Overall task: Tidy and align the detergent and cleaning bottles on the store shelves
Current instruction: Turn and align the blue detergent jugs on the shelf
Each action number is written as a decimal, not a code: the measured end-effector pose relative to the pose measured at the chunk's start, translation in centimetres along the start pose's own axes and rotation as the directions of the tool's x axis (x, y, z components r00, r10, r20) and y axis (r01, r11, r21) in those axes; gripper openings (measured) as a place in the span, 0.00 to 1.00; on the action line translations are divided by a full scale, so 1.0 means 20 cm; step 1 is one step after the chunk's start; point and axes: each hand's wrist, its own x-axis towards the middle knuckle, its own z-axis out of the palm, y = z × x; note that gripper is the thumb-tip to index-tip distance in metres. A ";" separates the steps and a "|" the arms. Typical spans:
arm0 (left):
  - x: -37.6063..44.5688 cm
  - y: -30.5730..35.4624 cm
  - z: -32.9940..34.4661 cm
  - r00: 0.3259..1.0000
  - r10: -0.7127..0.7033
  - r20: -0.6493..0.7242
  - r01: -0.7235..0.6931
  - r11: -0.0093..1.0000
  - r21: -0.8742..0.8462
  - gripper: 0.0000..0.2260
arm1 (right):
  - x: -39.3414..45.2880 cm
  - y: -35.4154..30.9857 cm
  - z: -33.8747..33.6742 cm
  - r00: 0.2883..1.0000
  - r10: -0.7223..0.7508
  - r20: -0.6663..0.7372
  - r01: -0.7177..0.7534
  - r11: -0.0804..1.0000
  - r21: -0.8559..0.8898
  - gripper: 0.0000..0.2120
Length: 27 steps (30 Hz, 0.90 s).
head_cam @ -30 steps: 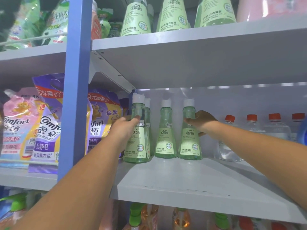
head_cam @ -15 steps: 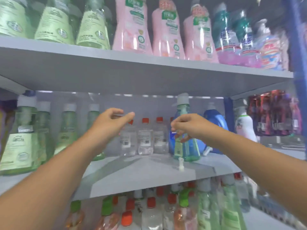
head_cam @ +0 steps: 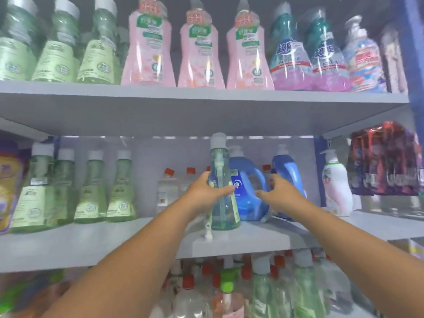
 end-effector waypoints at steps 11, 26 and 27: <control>-0.27 -0.35 -0.92 0.866 -0.085 -0.492 0.324 0.846 0.424 0.49 | 0.00 -0.23 0.14 0.996 -0.007 0.090 0.010 0.999 -0.034 0.14; 0.01 -0.27 -0.62 0.981 0.061 -0.186 0.006 0.941 0.339 0.51 | -0.05 -0.35 0.16 0.961 -0.166 0.223 0.108 0.962 0.249 0.19; 0.05 -0.25 -0.58 0.994 -0.006 -0.109 0.035 0.964 0.263 0.53 | -0.04 -0.30 0.11 0.985 -0.147 0.090 0.117 0.952 0.283 0.20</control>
